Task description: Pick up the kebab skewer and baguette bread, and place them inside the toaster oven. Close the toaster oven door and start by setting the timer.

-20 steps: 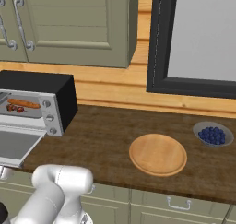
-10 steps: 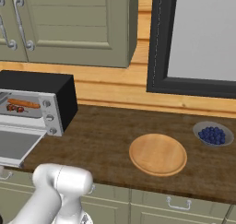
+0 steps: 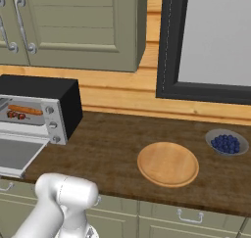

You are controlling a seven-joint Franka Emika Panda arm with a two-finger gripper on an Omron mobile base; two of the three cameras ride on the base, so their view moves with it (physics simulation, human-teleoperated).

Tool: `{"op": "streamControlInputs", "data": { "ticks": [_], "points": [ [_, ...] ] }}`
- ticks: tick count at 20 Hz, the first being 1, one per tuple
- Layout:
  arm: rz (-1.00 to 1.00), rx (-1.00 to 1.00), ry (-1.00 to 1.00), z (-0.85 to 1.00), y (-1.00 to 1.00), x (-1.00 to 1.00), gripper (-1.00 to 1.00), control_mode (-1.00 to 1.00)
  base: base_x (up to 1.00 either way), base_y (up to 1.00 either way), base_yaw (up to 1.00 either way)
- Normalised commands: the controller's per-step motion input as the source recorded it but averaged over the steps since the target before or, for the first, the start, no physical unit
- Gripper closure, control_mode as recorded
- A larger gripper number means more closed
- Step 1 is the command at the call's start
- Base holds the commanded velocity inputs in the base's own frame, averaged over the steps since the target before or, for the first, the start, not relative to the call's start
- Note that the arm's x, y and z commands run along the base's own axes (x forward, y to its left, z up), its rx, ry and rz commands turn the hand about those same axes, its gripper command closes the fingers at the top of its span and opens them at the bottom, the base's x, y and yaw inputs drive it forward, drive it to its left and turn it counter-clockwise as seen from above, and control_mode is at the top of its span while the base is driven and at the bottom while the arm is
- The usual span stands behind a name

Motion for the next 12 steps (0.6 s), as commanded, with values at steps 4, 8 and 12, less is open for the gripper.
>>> {"op": "streamControlInputs", "data": {
  "ticks": [4,8,12],
  "points": [
    [0.02,0.0,-0.24,0.29,-0.41,0.96,-1.0,-1.0,0.0,0.0,0.0],
    [0.02,0.01,-0.26,0.45,-0.46,1.0,-1.0,-1.0,0.0,0.0,0.0],
    [0.01,0.01,-0.21,0.6,-0.45,1.0,-1.0,-1.0,0.0,0.0,0.0]
  ]
}}
